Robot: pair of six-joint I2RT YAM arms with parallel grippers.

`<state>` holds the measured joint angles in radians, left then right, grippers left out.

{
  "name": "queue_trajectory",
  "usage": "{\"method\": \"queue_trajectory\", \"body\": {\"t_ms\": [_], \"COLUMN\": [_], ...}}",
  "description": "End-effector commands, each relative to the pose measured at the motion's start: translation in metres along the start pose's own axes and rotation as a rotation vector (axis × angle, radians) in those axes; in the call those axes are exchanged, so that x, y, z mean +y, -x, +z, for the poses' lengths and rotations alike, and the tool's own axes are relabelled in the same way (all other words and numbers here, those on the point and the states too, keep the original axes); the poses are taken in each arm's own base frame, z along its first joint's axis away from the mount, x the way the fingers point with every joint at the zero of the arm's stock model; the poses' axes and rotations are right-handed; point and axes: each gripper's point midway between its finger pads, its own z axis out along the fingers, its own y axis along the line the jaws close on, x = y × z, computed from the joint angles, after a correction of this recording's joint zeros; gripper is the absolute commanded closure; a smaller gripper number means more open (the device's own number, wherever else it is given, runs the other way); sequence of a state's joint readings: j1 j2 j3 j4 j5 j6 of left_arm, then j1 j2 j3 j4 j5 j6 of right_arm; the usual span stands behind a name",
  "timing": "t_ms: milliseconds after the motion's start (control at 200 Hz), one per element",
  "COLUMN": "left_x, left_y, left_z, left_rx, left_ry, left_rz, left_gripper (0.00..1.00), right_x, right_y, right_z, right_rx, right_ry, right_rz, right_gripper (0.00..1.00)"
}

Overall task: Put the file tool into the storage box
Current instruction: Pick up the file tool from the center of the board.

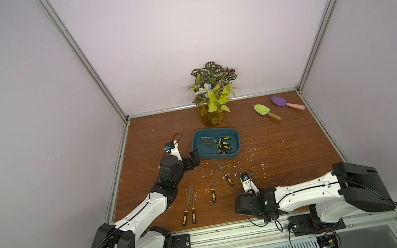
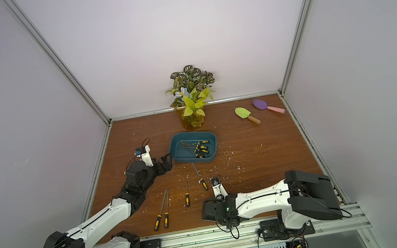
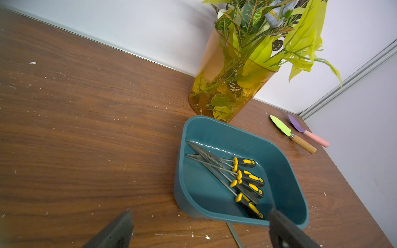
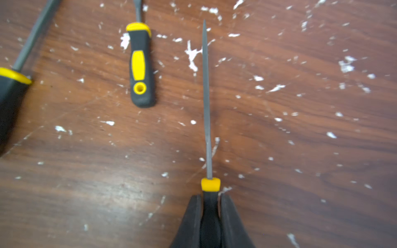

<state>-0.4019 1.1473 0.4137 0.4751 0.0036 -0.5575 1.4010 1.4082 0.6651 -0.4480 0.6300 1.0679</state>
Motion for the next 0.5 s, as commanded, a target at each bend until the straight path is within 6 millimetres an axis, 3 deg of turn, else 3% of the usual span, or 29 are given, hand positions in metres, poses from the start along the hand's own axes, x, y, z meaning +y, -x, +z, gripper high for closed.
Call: {"method": "queue_trajectory", "body": {"t_ms": [0,215,340,495], "left_x": [-0.002,-0.020,-0.027,-0.022], "left_y": [0.012,0.015,0.012,0.009], "left_z": [-0.003,-0.007,-0.007,-0.004], "left_rx": [-0.036,-0.047,-0.045,-0.043], "left_ry": [-0.007,-0.102,-0.148,-0.122], "left_rz": [0.006,0.014,0.021,0.032], "left_gripper": [0.00,0.00,0.00,0.00], "right_x": [-0.026,-0.039,-0.031,-0.021], "right_y": [0.016,0.070,0.113,0.168], "right_z": [-0.015,-0.053,-0.064,-0.072], "right_rx": [-0.081,-0.272,-0.332,-0.406], "right_ry": [-0.047,0.072,0.209,0.303], "right_rz": [0.012,0.053,0.016,-0.056], "right_gripper": [0.92,0.90,0.91,0.93]}}
